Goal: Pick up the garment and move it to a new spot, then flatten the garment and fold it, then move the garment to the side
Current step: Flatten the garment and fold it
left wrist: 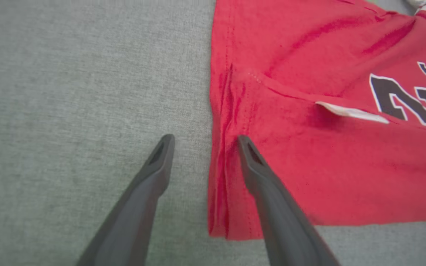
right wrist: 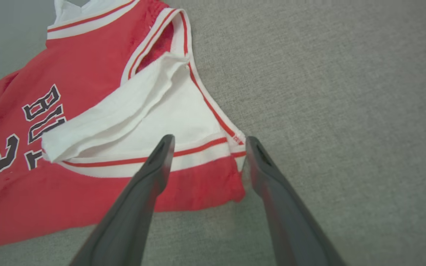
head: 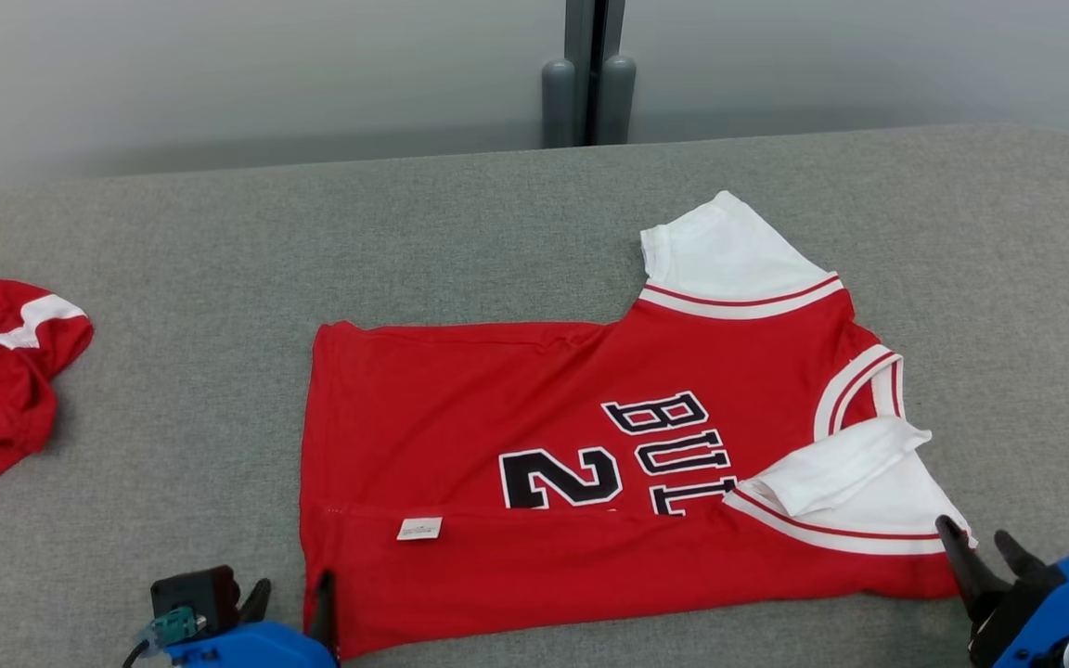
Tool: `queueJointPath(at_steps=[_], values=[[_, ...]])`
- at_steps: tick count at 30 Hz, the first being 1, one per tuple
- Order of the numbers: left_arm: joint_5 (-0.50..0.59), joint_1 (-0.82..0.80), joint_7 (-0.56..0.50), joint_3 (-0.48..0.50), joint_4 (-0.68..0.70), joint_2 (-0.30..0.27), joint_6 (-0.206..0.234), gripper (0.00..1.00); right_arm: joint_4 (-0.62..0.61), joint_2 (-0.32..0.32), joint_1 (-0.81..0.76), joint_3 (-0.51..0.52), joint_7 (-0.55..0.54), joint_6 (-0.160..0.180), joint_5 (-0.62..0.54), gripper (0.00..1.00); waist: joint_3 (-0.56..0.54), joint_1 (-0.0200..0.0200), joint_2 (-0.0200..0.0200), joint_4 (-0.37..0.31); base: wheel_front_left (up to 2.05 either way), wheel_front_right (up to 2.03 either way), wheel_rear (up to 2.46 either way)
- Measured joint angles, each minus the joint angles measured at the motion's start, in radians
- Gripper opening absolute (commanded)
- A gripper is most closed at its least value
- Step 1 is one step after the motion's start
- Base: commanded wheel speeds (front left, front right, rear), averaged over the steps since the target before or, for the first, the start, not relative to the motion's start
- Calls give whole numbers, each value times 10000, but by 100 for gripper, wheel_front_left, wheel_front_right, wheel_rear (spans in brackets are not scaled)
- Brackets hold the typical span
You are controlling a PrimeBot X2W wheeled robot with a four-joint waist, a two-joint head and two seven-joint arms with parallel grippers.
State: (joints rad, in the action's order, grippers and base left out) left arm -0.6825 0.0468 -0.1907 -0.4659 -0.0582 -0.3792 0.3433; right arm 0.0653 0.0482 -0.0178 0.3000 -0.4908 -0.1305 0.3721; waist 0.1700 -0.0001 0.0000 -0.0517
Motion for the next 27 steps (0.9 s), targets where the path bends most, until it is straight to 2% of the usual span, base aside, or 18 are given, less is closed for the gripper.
queueJointPath(at_steps=[7, 10, 18, 23, 27], values=[[355, -1247, -125, -56, -6, -253, -290, 100, -894, 4, 847, 42, -458, 0, -642, 100, 203, 0, 0, 132, 0, 0, 0], [502, -2863, -621, -96, -529, -309, -665, 100, -1254, 4, 2031, -249, -1026, 0, -1266, 100, 581, 1, 0, 104, 0, 0, 0], [502, -5985, -1482, -278, -2746, 188, -1313, 100, -761, 4, 4069, -1041, -1546, 0, -1795, 100, 1740, 3, 0, -9, 0, 0, 0], [740, -7081, -2042, -414, -3827, 176, -1390, 100, -449, 4, 4658, -1452, -1392, 0, -1772, 100, 2350, 3, 0, -179, 0, 0, 0], [625, -7436, -2475, -433, -4163, 182, -1450, 100, -290, 2, 4775, -1509, -1271, 0, -1764, 100, 2608, 3, 0, -253, 0, 0, 0]])
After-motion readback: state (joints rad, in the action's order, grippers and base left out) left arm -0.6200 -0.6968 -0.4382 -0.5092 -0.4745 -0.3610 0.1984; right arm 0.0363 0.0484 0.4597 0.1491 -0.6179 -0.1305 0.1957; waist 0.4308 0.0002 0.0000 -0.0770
